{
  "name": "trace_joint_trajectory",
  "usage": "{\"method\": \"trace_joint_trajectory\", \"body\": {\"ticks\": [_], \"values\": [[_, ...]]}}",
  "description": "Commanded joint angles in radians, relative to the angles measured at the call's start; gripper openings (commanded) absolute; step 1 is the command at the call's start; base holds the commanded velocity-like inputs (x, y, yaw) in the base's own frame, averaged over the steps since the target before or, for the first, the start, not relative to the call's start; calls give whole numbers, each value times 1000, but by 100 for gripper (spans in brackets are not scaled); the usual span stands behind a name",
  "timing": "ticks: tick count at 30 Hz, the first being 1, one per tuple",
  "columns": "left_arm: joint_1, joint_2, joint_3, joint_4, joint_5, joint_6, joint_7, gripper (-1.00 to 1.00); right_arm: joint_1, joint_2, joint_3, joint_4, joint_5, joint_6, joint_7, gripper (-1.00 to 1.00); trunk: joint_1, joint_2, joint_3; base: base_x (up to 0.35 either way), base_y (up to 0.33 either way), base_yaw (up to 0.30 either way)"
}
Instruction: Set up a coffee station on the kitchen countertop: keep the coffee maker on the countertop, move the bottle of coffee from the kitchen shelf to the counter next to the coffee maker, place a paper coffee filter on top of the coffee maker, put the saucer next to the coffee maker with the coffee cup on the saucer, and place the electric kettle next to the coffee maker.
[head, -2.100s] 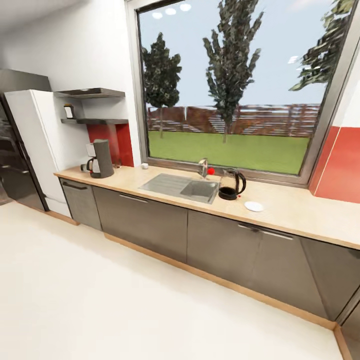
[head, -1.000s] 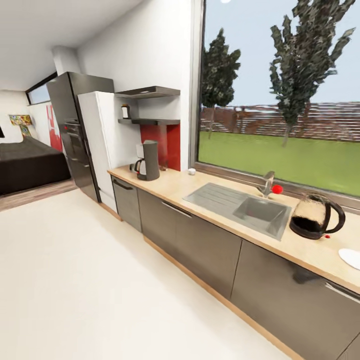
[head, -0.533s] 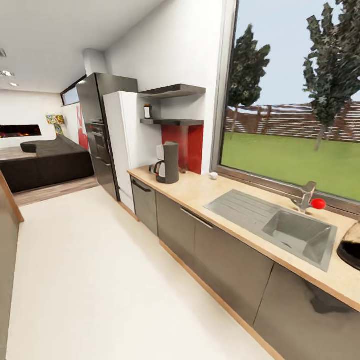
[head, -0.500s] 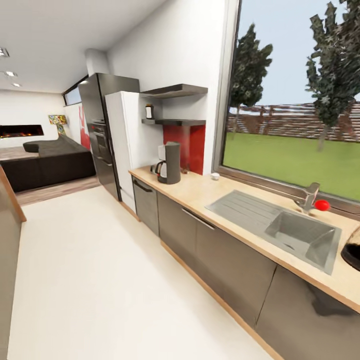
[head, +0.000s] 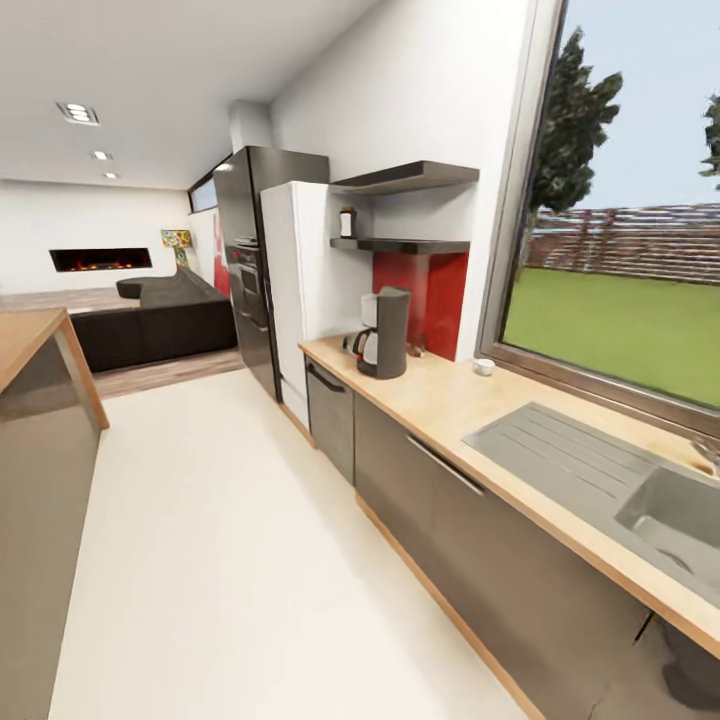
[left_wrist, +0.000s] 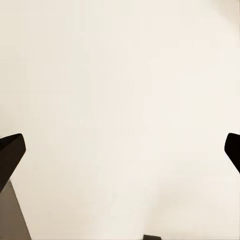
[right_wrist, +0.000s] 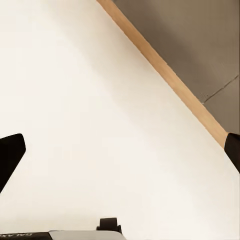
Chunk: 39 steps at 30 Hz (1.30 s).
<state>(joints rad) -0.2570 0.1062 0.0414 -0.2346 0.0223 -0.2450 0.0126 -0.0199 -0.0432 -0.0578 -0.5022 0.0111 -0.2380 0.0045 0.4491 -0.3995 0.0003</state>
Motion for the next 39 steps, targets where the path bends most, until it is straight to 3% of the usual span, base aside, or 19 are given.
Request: {"method": "trace_joint_trajectory", "body": {"ticks": [1, 39], "values": [[-1, 0, 3, 1, 2, -3, 0, 100, 0, 0, -2, 1, 1, -4, 1, 100, 1, 0, 0, 338, 0, 276], [-1, 0, 3, 1, 2, -3, 0, 100, 0, 0, -2, 0, 1, -3, 2, 100, 1, 0, 0, 338, 0, 277]]}}
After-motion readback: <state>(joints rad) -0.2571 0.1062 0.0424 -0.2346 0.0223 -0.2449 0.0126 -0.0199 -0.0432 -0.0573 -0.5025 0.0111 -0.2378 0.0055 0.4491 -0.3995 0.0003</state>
